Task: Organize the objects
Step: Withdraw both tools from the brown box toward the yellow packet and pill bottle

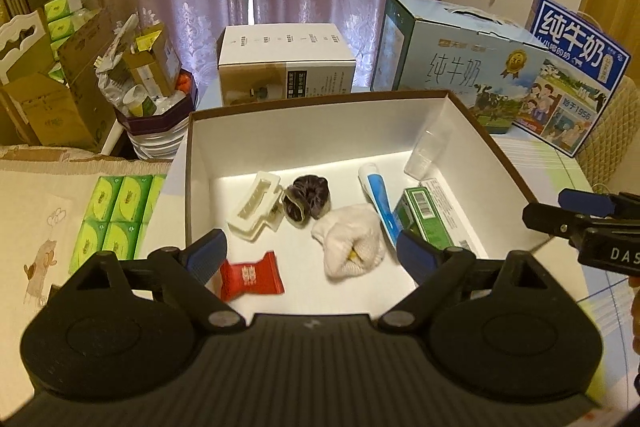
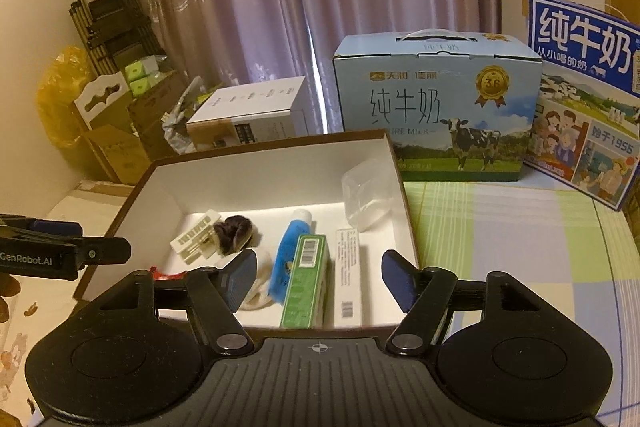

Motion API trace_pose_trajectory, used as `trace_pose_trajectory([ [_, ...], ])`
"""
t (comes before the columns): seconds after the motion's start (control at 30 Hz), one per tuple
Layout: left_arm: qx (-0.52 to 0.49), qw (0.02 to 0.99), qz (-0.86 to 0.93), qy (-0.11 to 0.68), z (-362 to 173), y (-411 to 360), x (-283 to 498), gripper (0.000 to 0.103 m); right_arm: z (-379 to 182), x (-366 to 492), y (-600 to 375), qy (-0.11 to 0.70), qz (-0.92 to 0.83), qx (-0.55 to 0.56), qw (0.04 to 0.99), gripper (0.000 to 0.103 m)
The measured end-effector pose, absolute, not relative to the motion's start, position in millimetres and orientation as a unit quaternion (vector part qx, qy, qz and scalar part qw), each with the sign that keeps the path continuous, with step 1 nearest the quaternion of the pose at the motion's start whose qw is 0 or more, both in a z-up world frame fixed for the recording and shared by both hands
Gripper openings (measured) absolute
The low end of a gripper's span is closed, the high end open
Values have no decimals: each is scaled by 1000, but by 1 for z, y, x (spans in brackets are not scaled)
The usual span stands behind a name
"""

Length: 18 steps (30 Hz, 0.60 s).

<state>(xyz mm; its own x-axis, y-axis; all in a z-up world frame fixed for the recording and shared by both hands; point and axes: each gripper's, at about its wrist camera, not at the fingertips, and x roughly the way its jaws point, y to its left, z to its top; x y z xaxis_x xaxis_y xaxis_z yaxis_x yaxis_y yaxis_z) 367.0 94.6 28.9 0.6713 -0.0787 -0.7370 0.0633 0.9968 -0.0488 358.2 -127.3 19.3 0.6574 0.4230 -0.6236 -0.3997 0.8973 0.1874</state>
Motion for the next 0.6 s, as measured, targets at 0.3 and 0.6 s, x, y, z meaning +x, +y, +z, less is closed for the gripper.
trace_pose_trajectory([
  [0.3, -16, 912, -36, 408, 28, 93, 333, 90, 20, 326, -129, 348, 232, 16, 908, 67],
  [0.6, -22, 910, -40, 413, 26, 87, 306, 90, 18, 303, -133, 353, 235, 21, 905, 67],
])
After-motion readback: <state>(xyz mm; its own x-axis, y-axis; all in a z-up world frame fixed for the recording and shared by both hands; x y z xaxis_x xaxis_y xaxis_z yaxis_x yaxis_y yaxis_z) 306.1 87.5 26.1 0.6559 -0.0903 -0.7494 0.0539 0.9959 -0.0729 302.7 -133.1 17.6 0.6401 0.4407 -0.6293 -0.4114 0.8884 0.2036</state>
